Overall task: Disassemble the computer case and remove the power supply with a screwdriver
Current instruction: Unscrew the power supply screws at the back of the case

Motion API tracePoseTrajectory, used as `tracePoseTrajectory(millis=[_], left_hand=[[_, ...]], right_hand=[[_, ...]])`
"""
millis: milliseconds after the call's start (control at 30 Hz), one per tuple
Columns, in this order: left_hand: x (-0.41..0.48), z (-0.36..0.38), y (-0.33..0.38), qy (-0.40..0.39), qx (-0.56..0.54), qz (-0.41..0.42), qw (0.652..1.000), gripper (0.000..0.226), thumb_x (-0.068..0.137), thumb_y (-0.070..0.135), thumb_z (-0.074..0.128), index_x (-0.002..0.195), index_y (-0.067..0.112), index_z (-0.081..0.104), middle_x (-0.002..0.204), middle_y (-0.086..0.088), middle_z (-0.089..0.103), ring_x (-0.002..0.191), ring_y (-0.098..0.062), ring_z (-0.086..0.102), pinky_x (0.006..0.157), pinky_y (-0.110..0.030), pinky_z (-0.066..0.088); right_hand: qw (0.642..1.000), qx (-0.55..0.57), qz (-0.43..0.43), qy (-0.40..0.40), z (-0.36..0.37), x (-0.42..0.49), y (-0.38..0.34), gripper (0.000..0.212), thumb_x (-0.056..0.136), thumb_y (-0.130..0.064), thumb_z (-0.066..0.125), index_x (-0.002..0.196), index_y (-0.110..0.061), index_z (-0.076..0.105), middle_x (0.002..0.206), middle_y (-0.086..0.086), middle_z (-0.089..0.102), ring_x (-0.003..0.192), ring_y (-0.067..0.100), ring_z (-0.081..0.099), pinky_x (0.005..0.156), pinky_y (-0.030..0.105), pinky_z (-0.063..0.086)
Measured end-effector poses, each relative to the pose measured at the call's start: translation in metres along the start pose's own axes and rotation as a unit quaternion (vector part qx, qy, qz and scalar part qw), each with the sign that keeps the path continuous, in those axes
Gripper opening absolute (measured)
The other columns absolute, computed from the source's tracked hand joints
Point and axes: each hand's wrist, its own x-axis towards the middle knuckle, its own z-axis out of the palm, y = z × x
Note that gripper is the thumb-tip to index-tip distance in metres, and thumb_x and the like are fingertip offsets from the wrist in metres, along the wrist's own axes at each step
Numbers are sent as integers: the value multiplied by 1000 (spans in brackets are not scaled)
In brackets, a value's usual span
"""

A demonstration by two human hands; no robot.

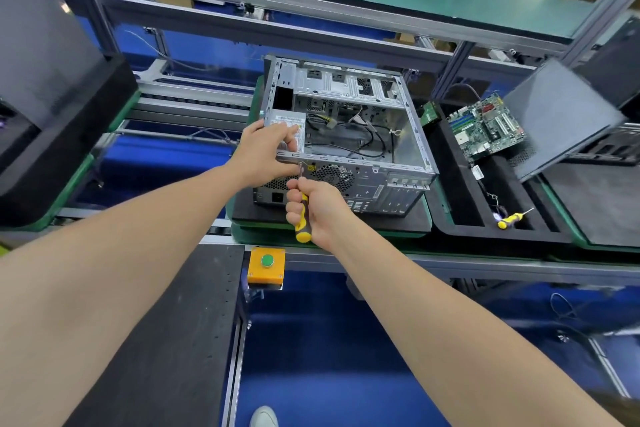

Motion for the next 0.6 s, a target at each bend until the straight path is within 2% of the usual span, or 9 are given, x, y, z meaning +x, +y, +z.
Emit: tracePoseTrajectory(millis=[200, 233, 300, 367, 400, 433, 467, 533, 600], left_hand=[[2, 0, 3, 6, 15, -12, 1000, 42, 71, 29, 89, 93, 26, 54, 153, 2, 50, 132, -13, 53, 121, -33, 16], [2, 0, 3, 8, 14, -14, 1000, 42, 71, 28, 90, 93, 26, 54, 152, 2, 50, 133, -14, 51, 120, -32, 17], [1, 0, 4, 12, 12, -14, 1000, 42, 70, 29, 90, 93, 27, 54, 151, 4, 52, 133, -15, 51, 117, -33, 21], [1, 0, 4, 15, 12, -16, 1000, 42, 69, 31, 90, 93, 26, 56, 149, 5, 53, 131, -17, 52, 115, -35, 25], [1, -1, 4, 15, 13, -17, 1000, 42, 69, 31, 90, 93, 26, 56, 149, 6, 54, 129, -18, 52, 113, -36, 27], [1, -1, 5, 14, 13, -18, 1000, 41, 69, 31, 90, 93, 26, 57, 149, 6, 54, 128, -18, 53, 112, -36, 29], [0, -1, 6, 12, 13, -18, 1000, 39, 70, 29, 88, 92, 26, 57, 149, 6, 54, 127, -18, 54, 111, -35, 29], [1, -3, 6, 9, 9, -15, 1000, 30, 72, 21, 80, 91, 27, 56, 148, 6, 54, 126, -16, 54, 106, -31, 31], [4, -10, 6, -6, -20, -24, 999, 18, 74, 18, 67, 87, 27, 59, 145, 6, 58, 125, -13, 56, 96, -29, 36]], right_hand=[[980, -167, -59, 94, 9, 9, 5, 29, 111, -19, 37, 92, -8, 56, 58, 3, 51, 36, 14, 42, 38, 21, 35], [962, -233, -81, 113, 10, 11, 6, 25, 109, -17, 41, 91, -9, 56, 64, 6, 53, 40, 16, 46, 42, 25, 39], [895, -396, -140, 148, 9, 11, 7, 13, 102, -14, 49, 91, -11, 56, 73, 5, 52, 54, 17, 50, 49, 29, 44], [828, -502, -191, 165, 5, 13, 10, 5, 99, -10, 51, 95, -10, 55, 75, 1, 46, 61, 12, 45, 54, 25, 40], [806, -529, -205, 168, 3, 14, 12, 4, 99, -10, 52, 96, -10, 55, 76, -1, 43, 62, 9, 40, 55, 23, 36], [806, -526, -208, 175, 4, 15, 15, 5, 99, -10, 51, 96, -9, 55, 76, -1, 43, 62, 9, 39, 55, 22, 34], [832, -486, -197, 182, 6, 17, 14, 7, 100, -12, 50, 97, -9, 56, 76, 1, 46, 62, 11, 42, 55, 23, 37], [919, -332, -123, 175, 13, 20, 10, 20, 103, -15, 45, 99, -4, 61, 75, 7, 52, 53, 18, 46, 49, 28, 42], [977, -169, -49, 123, 13, 17, 5, 32, 106, -16, 37, 102, -2, 66, 65, 5, 47, 42, 16, 37, 41, 25, 33]])
